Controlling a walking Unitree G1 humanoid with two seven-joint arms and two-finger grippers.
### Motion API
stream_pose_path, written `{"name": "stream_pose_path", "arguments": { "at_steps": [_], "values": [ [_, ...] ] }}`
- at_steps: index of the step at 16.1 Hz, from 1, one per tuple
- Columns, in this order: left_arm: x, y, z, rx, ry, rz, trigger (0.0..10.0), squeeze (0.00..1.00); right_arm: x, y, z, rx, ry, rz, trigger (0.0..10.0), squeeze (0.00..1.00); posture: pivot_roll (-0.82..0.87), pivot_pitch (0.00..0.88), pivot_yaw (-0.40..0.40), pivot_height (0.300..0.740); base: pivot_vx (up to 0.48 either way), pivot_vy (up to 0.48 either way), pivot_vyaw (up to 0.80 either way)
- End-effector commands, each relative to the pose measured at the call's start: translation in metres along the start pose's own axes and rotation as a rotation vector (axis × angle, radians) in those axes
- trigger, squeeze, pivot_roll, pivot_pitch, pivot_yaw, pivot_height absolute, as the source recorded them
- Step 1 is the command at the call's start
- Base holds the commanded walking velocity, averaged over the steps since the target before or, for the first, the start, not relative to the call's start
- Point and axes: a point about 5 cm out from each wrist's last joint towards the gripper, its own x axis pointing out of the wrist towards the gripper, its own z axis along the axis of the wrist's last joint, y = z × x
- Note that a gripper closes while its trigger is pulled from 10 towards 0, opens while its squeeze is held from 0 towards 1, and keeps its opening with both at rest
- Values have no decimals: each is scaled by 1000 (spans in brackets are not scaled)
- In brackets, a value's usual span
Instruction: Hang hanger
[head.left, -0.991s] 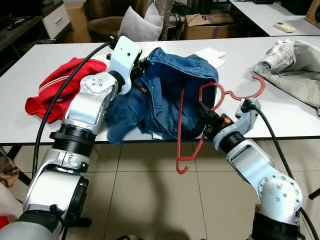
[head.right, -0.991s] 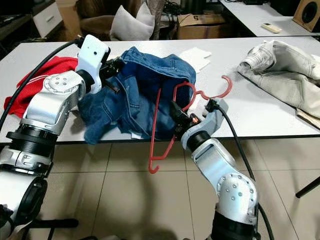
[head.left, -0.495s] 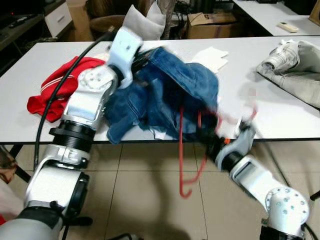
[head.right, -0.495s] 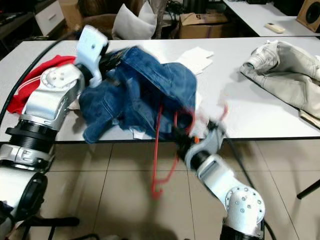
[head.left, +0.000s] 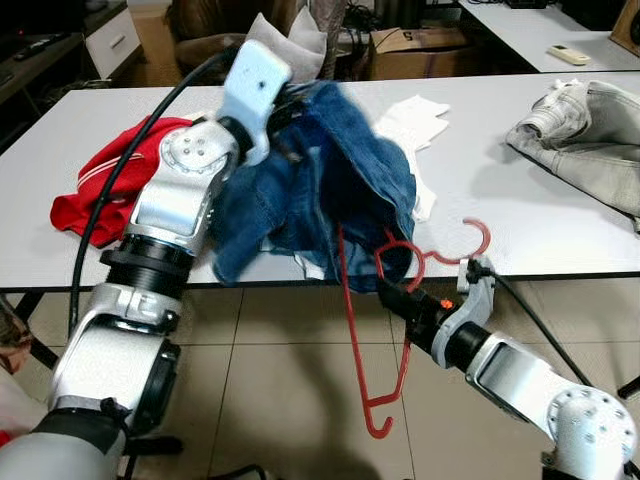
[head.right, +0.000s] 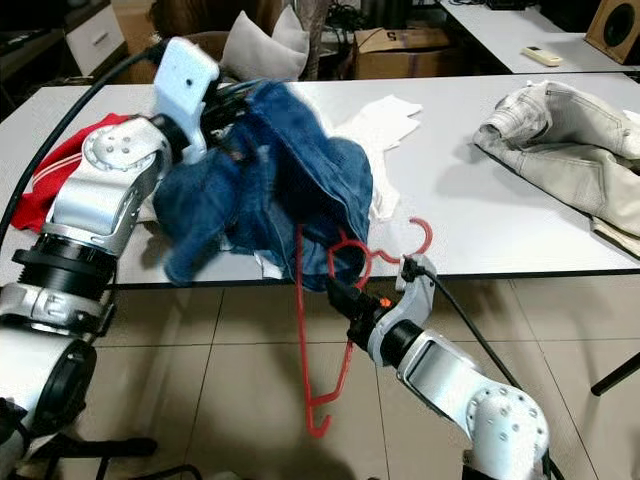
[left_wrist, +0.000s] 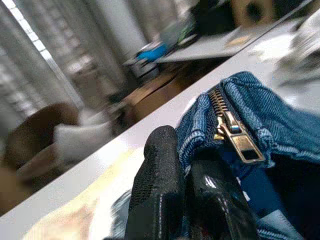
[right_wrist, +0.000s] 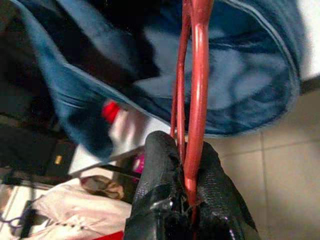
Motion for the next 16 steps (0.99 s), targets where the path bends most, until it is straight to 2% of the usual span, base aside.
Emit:
{"name": "stream_pose_path", "arguments": {
  "at_steps": [1, 3, 5, 6, 7, 9, 10, 11, 12, 13, 14, 15, 16],
  "values": [
    [-1, 10, 0, 57, 12, 48, 0, 0, -5, 5, 0, -11, 7, 23, 10000, 0, -160, 0, 90, 740, 0, 0, 0],
    [-5, 18, -14, 78, 71, 109, 0, 0, -9, 13, 11, -27, -39, 70, 10000, 0, -162, 0, 94, 740, 0, 0, 0],
    [-7, 23, -20, 119, 98, 125, 0, 0, -8, 17, 18, -40, -59, 84, 10000, 0, -161, 0, 95, 740, 0, 0, 0],
    [-10, 31, -22, 143, 113, 140, 0, 0, -7, 17, 29, -49, -86, 77, 10000, 0, -153, 0, 91, 740, 0, 0, 0],
    [-16, 41, -21, 158, 122, 144, 0, 0, -3, 10, 39, -48, -104, 50, 10000, 0, -143, 0, 87, 740, 0, 0, 0],
    [-23, 50, -21, 179, 143, 109, 0, 0, 4, 2, 51, -53, -123, 8, 10000, 0, -120, 0, 81, 740, 0, 0, 0],
    [-31, 54, -24, 223, 195, 42, 0, 0, 15, 8, 71, -49, -203, 11, 10000, 0, -112, 0, 77, 740, 0, 0, 0],
    [-33, 55, -26, 237, 215, 20, 0, 0, 16, 11, 76, -44, -223, 28, 10000, 0, -112, 0, 77, 740, 0, 0, 0],
    [-42, 49, -34, 266, 274, -118, 0, 0, 22, 17, 92, -4, -308, 44, 10000, 0, -112, 0, 77, 740, 0, 0, 0],
    [-49, 37, -37, 272, 293, -266, 0, 0, 28, 17, 102, 78, -385, 47, 10000, 0, -96, 0, 72, 740, 0, 0, 0],
    [-53, 32, -38, 275, 296, -325, 0, 0, 31, 17, 105, 113, -408, 51, 10000, 0, -96, 0, 72, 740, 0, 0, 0],
    [-58, 19, -37, 262, 284, -428, 0, 0, 38, 21, 108, 173, -439, 97, 10000, 0, -91, 0, 76, 740, 0, 0, 0],
    [-64, -1, -37, 239, 259, -582, 0, 0, 48, 23, 105, 242, -442, 130, 10000, 0, -90, 0, 77, 740, 0, 0, 0]
  ]
}}
